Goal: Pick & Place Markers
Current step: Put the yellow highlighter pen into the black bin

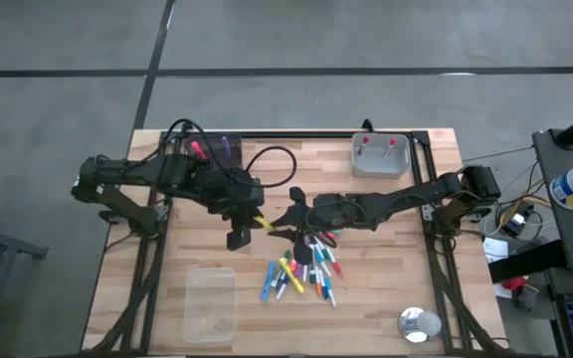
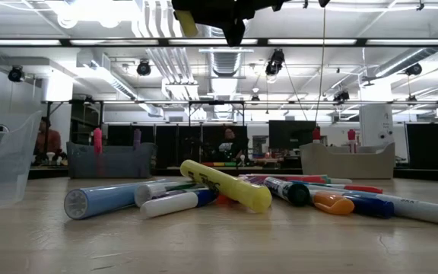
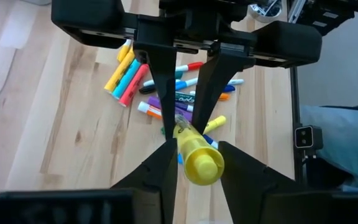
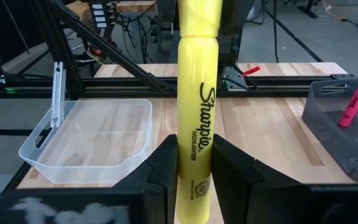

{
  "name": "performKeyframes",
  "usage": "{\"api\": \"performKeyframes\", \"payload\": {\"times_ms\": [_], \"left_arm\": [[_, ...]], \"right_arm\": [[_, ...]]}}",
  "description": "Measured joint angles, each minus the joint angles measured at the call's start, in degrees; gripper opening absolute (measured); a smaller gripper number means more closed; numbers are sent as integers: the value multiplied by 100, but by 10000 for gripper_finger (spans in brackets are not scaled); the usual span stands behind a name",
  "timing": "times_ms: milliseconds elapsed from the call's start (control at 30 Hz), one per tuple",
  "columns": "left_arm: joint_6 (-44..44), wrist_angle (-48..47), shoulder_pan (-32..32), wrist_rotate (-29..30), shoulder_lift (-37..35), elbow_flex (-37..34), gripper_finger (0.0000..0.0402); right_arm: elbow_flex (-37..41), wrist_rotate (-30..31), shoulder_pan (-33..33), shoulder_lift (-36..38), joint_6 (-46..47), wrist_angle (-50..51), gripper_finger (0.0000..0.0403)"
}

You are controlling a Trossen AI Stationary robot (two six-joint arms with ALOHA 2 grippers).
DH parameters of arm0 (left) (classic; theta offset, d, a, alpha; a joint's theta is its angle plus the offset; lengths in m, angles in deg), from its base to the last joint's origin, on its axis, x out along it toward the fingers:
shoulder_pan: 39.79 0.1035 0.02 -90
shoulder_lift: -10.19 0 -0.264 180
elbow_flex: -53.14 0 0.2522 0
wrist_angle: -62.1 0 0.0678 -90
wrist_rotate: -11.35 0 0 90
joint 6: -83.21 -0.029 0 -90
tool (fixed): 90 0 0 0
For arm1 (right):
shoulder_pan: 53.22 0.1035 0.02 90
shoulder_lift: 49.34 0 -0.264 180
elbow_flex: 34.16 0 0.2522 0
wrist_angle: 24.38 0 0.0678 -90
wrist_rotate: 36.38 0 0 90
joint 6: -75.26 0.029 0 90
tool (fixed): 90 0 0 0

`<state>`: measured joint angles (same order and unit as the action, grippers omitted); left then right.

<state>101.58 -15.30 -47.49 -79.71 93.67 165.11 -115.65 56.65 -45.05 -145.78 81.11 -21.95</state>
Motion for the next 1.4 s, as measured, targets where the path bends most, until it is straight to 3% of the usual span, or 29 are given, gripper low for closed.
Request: {"api": "performKeyframes", "payload": {"times_ms": [300,967,1400], "left_arm": [[-37,-3,0,-2,0,0,67],[66,-804,66,158,0,-7,67],[197,-1631,809,573,0,-9,67]], "right_arm": [[-4,15,2,0,-6,0,79],[-15,149,9,63,-4,107,181],[-9,146,44,98,15,262,182]]}}
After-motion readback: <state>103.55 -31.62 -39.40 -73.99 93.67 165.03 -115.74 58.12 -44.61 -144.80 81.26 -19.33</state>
